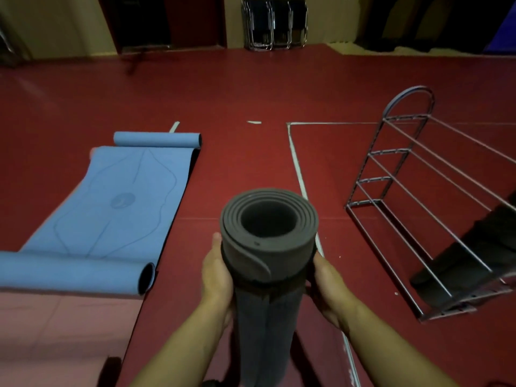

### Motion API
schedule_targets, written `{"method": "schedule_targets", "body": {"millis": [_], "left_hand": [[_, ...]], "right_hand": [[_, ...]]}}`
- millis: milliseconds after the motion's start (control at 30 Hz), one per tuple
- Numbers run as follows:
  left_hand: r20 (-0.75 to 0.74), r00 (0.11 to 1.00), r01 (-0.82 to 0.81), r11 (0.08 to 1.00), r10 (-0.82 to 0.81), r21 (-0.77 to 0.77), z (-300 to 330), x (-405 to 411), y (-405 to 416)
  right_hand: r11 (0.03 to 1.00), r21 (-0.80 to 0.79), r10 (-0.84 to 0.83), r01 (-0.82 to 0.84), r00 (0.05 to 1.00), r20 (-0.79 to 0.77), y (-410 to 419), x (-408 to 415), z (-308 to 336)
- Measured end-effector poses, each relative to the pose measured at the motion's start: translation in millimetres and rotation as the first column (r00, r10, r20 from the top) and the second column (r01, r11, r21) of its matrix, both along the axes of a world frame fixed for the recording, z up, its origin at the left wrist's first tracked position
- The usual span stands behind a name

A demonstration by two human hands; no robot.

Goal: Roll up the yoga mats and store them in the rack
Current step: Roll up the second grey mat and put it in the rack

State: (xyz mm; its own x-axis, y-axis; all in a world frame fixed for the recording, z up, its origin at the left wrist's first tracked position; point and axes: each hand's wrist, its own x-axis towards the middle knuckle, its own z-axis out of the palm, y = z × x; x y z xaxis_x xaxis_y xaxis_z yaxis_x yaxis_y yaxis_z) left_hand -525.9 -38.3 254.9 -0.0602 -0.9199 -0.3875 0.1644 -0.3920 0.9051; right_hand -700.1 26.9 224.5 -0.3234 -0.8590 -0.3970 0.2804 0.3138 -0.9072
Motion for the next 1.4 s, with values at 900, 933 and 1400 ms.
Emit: {"method": "schedule_targets", "body": {"millis": [900,933,1400], "left_hand": [[0.362,0.877,0.411,0.885,-0.317,-0.220,15,76,41],[0.306,0.893,0.399,0.895,-0.330,-0.200,14,76,40],[-0.400,0.880,0.358,0.910,-0.255,0.208,1,66,19]], "right_hand": [[0.978,-0.168,-0.162,0.126,0.961,-0.224,78,20,78],[0.977,-0.163,-0.170,0.135,0.959,-0.228,77,20,77],[0.993,0.110,-0.040,-0.045,0.744,0.666,58,-31,42]]}}
